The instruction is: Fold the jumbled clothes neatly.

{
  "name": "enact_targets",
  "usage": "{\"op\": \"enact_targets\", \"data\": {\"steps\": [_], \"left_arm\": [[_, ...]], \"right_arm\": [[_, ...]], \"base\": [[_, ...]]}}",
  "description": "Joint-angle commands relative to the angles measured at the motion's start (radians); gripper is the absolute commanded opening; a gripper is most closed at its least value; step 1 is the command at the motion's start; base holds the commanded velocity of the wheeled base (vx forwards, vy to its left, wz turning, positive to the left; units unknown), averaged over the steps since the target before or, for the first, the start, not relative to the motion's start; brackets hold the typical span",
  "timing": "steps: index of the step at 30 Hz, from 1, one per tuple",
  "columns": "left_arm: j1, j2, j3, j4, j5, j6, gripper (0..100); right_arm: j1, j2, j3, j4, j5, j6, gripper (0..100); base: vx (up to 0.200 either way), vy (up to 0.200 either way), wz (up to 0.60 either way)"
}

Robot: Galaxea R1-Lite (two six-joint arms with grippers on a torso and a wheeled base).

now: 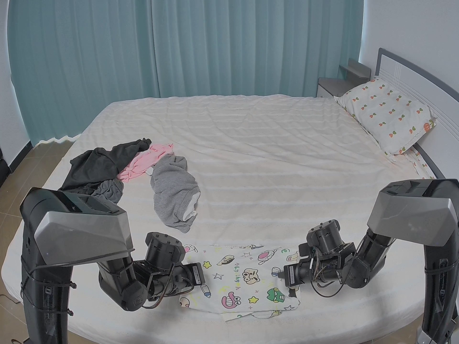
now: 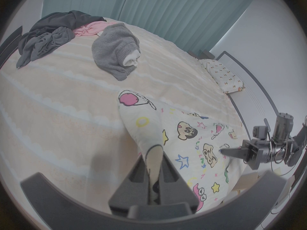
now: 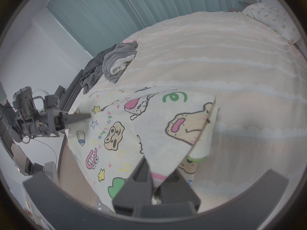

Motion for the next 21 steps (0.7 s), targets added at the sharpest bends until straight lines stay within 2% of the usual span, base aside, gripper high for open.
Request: {"op": "enact_targets", "data": {"steps": [1,10,17,19,21], "left_arm": [[-0.015,-0.022,0.005,-0.002,0.001,0.0,0],[-0.025,-0.057,0.013,0.026,0.002,-0.003,0],[-0.033,-0.151,0.013,0.063,0.007,-0.026,0],[-0.053,-0.209,0.008,0.101,0.007,-0.03,0],[-0.082,-0.296,-0.002,0.152,0.005,-0.077,0]], "right_arm": [[0.002,-0.022,0.015,-0.007,0.002,-0.001,0],[0.005,-0.045,0.026,-0.005,0.002,-0.001,0],[0.006,-0.074,0.037,-0.007,0.004,0.001,0],[0.012,-0.079,0.037,-0.008,0.004,0.002,0],[0.018,-0.079,0.037,-0.013,0.005,0.028,0]], "base": [[0.0,-0.2,0.0],[0.0,-0.2,0.0],[0.0,-0.2,0.0],[0.0,-0.2,0.0],[0.0,-0.2,0.0]]}}
